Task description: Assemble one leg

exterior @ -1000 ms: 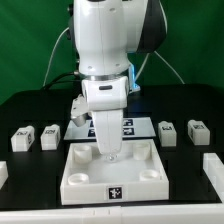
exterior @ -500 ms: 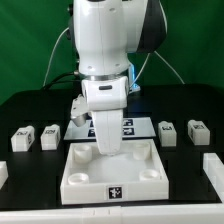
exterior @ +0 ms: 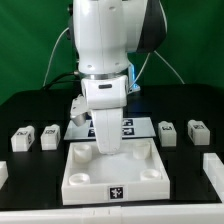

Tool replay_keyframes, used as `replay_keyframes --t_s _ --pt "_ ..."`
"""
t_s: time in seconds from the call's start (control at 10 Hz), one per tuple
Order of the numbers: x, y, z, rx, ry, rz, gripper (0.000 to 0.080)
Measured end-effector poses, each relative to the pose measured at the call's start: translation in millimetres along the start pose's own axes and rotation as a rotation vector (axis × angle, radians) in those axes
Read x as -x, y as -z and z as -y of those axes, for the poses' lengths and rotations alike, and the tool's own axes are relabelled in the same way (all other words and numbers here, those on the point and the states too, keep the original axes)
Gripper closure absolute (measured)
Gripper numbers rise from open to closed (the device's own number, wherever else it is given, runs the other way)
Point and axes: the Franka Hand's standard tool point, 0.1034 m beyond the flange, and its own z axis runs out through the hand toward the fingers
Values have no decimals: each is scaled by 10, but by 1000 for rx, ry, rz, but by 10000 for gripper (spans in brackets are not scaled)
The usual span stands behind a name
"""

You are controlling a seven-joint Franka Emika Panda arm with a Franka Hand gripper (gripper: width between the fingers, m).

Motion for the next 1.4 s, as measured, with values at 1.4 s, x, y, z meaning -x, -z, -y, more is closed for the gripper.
replay_keyframes --t_s 1.4 --pt "-791 4 -595 -2 -48 -43 741"
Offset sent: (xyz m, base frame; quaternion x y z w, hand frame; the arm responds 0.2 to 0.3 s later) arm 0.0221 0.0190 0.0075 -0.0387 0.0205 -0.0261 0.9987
